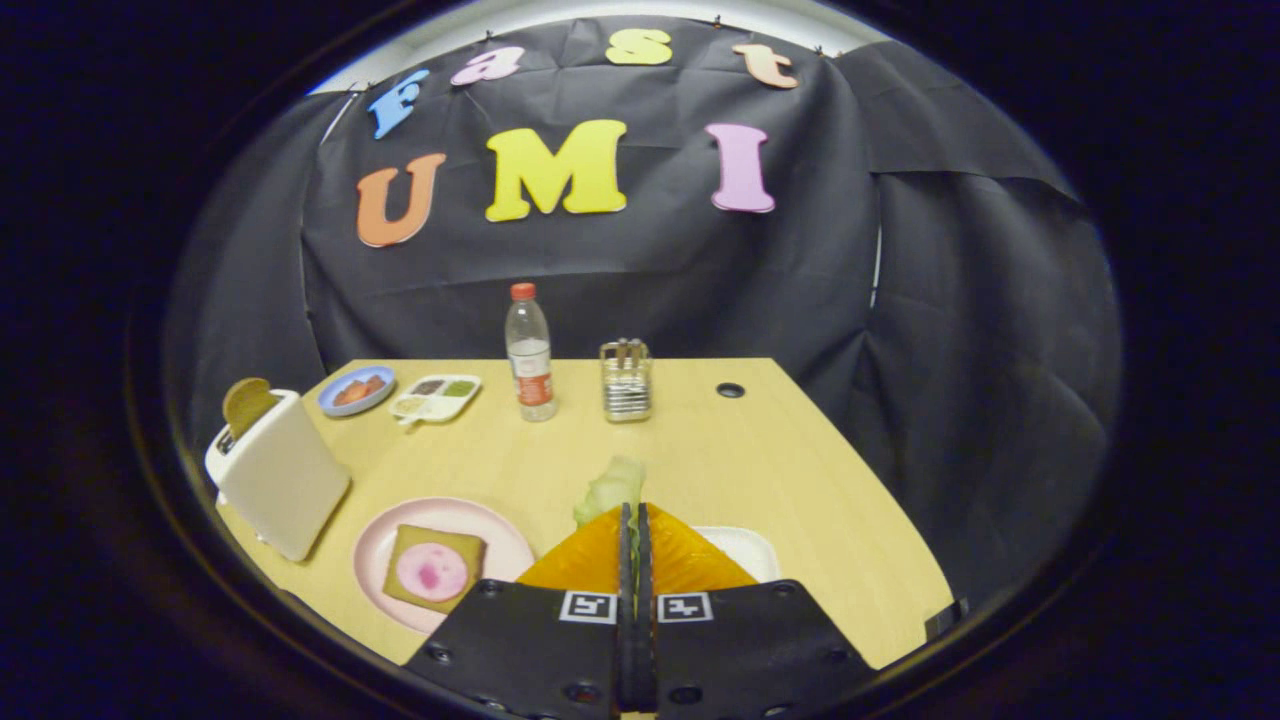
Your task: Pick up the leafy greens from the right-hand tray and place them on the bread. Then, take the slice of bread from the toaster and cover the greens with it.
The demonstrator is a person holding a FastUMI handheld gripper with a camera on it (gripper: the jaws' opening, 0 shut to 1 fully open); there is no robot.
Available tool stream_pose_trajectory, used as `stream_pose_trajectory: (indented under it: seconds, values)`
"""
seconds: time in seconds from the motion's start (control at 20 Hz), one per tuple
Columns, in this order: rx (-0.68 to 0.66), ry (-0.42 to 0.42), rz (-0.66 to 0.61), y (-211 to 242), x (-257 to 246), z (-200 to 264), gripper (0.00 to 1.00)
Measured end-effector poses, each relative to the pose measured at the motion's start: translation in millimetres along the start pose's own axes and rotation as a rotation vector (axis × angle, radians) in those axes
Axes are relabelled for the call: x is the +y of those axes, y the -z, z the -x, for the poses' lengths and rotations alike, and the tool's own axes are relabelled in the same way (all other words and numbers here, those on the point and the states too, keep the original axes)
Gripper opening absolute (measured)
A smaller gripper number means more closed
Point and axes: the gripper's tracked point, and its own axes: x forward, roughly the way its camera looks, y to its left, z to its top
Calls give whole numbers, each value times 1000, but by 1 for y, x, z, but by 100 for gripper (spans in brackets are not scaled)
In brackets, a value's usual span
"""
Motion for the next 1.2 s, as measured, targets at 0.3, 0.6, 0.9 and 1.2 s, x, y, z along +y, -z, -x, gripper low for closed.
stream_pose_trajectory:
  seconds: [0.3, 0.6, 0.9, 1.2]
  values:
    - [3, -138, 60, 5, 93, 20, 0]
    - [43, -325, 47, 22, 191, 26, 0]
    - [92, -373, 50, 40, 217, -7, 0]
    - [159, -277, 14, 62, 179, -70, 0]
